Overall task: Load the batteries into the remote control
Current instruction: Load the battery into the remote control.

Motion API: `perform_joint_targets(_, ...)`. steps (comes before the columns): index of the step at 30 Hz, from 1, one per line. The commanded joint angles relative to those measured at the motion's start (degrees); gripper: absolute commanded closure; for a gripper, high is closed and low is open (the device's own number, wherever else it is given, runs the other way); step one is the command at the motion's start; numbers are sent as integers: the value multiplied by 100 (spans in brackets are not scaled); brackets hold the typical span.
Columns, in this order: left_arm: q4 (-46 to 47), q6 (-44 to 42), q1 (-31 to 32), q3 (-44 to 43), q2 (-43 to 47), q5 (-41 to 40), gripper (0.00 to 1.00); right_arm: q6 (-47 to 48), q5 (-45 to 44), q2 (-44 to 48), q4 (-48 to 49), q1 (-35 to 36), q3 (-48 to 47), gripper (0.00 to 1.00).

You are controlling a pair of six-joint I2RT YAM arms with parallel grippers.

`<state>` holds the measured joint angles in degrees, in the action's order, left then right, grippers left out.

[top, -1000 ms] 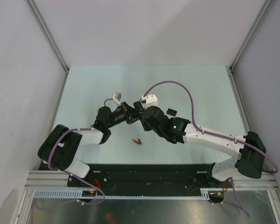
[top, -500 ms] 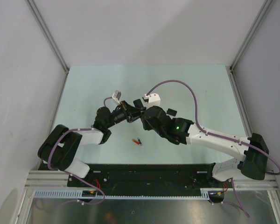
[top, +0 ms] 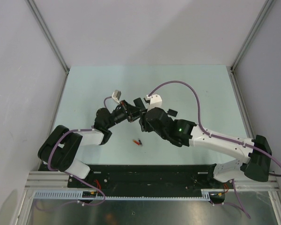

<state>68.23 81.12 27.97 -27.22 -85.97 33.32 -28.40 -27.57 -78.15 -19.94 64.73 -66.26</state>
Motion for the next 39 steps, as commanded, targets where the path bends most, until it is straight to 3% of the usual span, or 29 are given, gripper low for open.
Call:
perform_joint_targets(1, 973, 343, 51, -248, 195, -19, 100, -139, -37, 124, -379, 31, 25, 53)
perform_joint_targets(13, 1008, 343, 42, -213, 98, -10, 100, -78, -319, 493, -493, 48, -194, 45)
perform_joint_targets(23, 1035, 352, -37, -161, 19, 113, 100, 28, -170, 1372, -660, -196, -388, 36)
perform_joint_targets(29, 1210, 457, -46, -187, -51, 367, 100, -166, 1603, 1355, -810, -1189, -99, 33)
perform_joint_targets(34, 1579, 615, -89, -213, -95, 745, 100, -551, 3937, 1574, 305, -2139, 770, 32)
perform_joint_targets(39, 1685, 650, -125, -178, -112, 948, 100, -886, 5182, 1496, 1079, -2509, 1167, 31)
